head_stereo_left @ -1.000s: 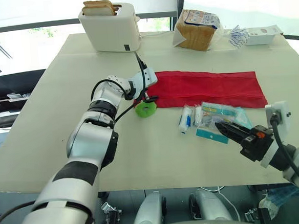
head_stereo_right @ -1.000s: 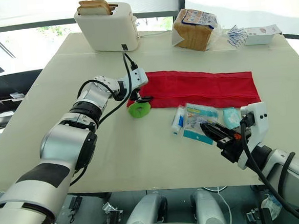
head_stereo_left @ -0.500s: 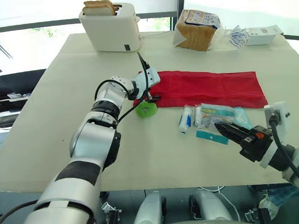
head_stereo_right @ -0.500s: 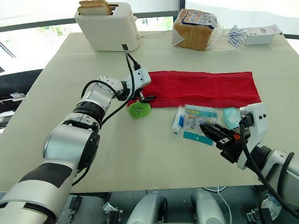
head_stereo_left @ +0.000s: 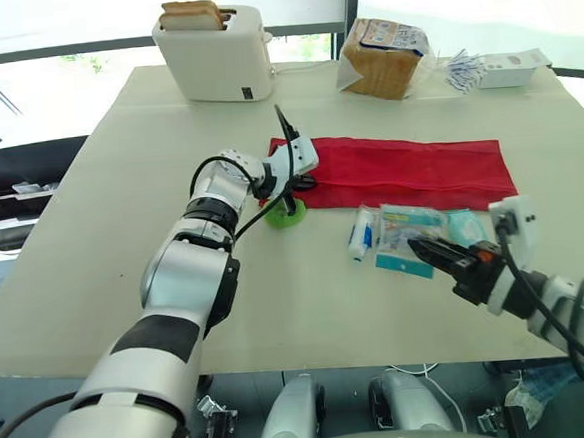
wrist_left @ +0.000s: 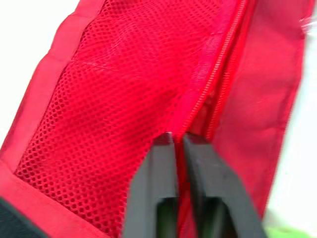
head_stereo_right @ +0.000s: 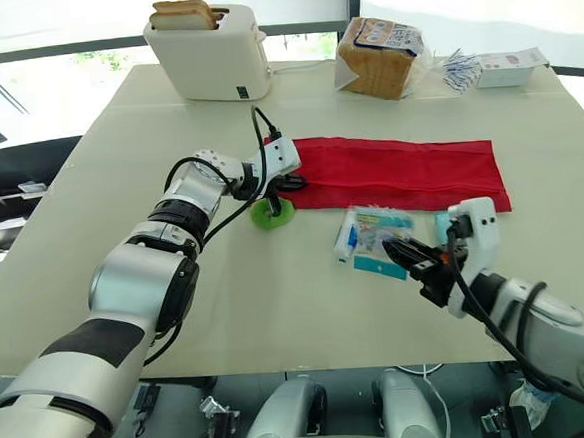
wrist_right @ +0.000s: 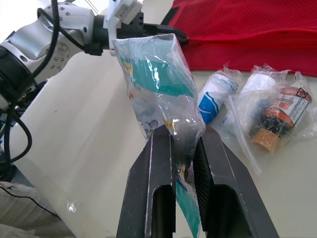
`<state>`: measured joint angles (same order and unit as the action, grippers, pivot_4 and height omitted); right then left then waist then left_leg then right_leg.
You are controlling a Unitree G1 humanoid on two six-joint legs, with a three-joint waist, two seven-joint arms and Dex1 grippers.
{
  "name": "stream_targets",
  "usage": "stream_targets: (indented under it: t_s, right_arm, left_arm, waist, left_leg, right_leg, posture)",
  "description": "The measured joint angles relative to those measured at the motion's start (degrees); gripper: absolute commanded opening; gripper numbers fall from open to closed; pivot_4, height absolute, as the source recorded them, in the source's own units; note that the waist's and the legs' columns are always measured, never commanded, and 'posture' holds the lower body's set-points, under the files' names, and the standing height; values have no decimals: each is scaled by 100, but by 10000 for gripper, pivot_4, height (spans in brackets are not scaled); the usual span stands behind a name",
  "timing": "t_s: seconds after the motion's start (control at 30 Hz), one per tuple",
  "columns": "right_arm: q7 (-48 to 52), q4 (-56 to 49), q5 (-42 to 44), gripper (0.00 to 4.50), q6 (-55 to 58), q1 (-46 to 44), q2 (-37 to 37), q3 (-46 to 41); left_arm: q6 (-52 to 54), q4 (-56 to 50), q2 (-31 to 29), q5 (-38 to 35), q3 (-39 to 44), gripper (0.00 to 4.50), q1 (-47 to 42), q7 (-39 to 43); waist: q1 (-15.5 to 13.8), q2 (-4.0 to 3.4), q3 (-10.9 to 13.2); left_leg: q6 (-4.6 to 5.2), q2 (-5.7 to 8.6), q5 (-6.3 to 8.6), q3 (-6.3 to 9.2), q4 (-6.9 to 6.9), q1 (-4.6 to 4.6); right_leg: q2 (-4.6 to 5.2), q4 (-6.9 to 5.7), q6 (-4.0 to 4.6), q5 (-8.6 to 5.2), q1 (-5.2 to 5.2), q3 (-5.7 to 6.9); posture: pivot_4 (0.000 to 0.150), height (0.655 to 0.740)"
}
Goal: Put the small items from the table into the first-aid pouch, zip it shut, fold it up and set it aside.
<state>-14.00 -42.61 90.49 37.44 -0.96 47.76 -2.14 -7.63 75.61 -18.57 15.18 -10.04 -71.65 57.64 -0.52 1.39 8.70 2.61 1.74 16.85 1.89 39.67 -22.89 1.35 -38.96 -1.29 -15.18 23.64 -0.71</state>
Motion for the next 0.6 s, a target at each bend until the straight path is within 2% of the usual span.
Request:
stream_targets:
  t_s: [0.07,0.17,0.27,0.4,0.6]
  right_arm:
    - [-2,591,-253,3,222,-810,-384,415]
    - [24,1204,-533,3,490,-1412,-733,760]
    - [201,2241,-1049,3,802,-2205,-1363,1084]
    - [422,3065,-1575,3,1045,-2710,-1864,1188]
    - [1012,4081,-2459,3,1652,-3385,-2569,1463]
  left_arm:
    - [357,-7,-19,-225,170,0,3,440]
    - [692,-40,-64,-422,308,0,16,860]
    - [1082,-239,-144,-629,386,0,92,1257]
    - [1369,-561,-193,-794,432,0,239,1503]
    - [2255,-1683,-304,-1228,561,0,733,1759]
  waist:
    - [37,1,-1]
    - [60,-1,-2]
    - [124,-1,-1]
    - [130,-2,-2]
    - [153,-5,-3]
  left_leg:
    - [-2,-1,-1,2,4,-1]
    - [-1,-1,-1,8,0,-6]
    - [-2,0,-1,4,0,-11]
    - [-2,0,-1,6,0,-13]
    - [-3,0,-2,4,0,-20]
  right_leg:
    - [-3,-2,1,0,0,2]
    - [-4,3,1,0,3,10]
    - [-1,0,1,0,12,5]
    - [0,-3,1,0,16,6]
    - [0,-10,2,1,33,-1]
  posture:
    - [1500,7400]
    - [1500,7400]
    - [1500,7400]
    - [1500,7400]
    - [1500,7400]
